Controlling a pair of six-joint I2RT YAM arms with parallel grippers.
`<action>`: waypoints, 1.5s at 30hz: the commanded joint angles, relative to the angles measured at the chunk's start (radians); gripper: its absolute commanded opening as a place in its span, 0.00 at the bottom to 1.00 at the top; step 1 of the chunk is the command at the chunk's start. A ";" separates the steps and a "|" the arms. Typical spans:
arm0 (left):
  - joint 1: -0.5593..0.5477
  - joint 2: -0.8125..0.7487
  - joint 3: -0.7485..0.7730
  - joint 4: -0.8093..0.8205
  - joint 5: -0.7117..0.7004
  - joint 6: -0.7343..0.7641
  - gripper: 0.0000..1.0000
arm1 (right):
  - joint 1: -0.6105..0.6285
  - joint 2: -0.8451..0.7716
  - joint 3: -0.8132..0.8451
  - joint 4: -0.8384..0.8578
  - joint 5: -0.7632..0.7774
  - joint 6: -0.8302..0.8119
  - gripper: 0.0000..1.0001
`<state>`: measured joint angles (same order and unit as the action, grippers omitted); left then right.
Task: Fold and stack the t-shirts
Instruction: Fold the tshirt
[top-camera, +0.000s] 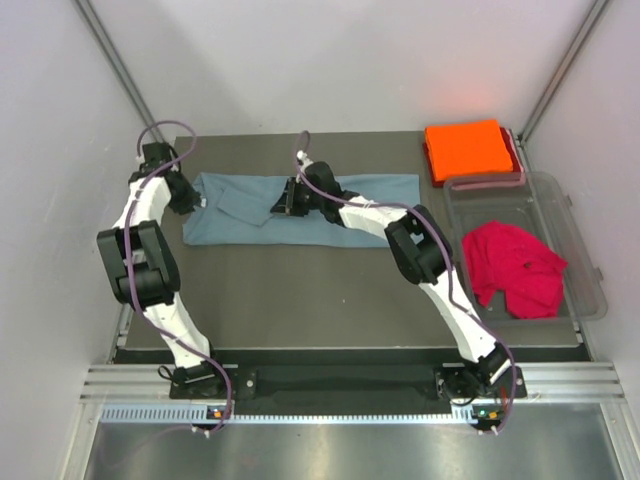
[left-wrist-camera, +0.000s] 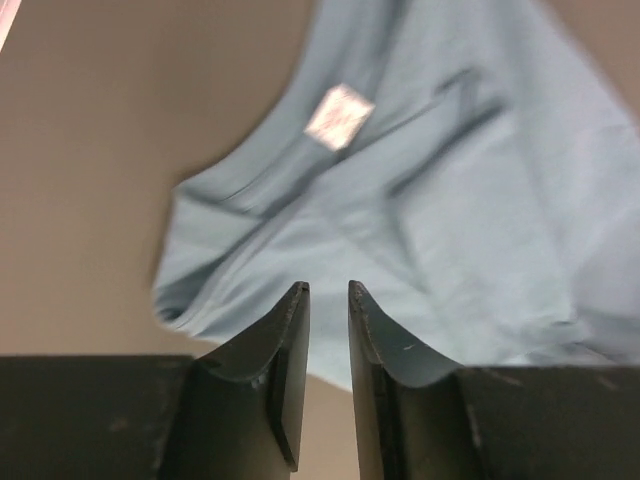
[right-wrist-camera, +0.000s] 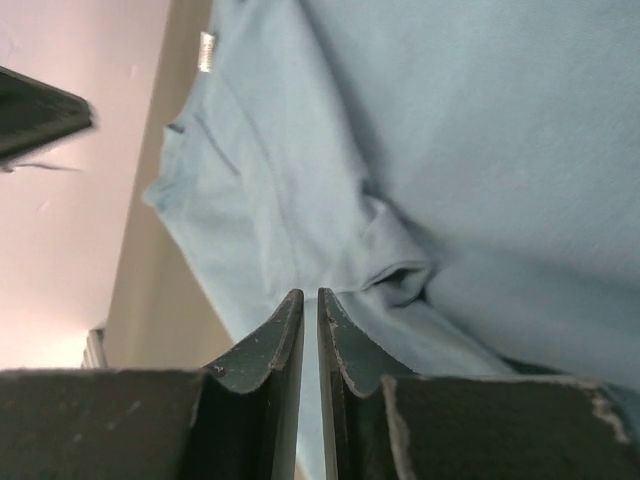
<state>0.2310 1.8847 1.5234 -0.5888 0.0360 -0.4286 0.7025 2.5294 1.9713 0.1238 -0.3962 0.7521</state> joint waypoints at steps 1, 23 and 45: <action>0.031 -0.021 -0.081 -0.016 0.002 -0.021 0.27 | 0.011 -0.129 -0.050 0.063 -0.035 -0.014 0.12; 0.090 0.159 -0.080 0.027 -0.268 -0.027 0.20 | 0.015 -0.276 -0.586 0.273 0.002 -0.002 0.10; 0.146 -0.308 -0.508 0.315 0.042 -0.196 0.46 | 0.008 -0.684 -0.634 -0.048 0.167 -0.126 0.22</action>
<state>0.3656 1.5997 1.0775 -0.4236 -0.0036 -0.5556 0.7063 1.9274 1.3643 0.1280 -0.2882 0.6704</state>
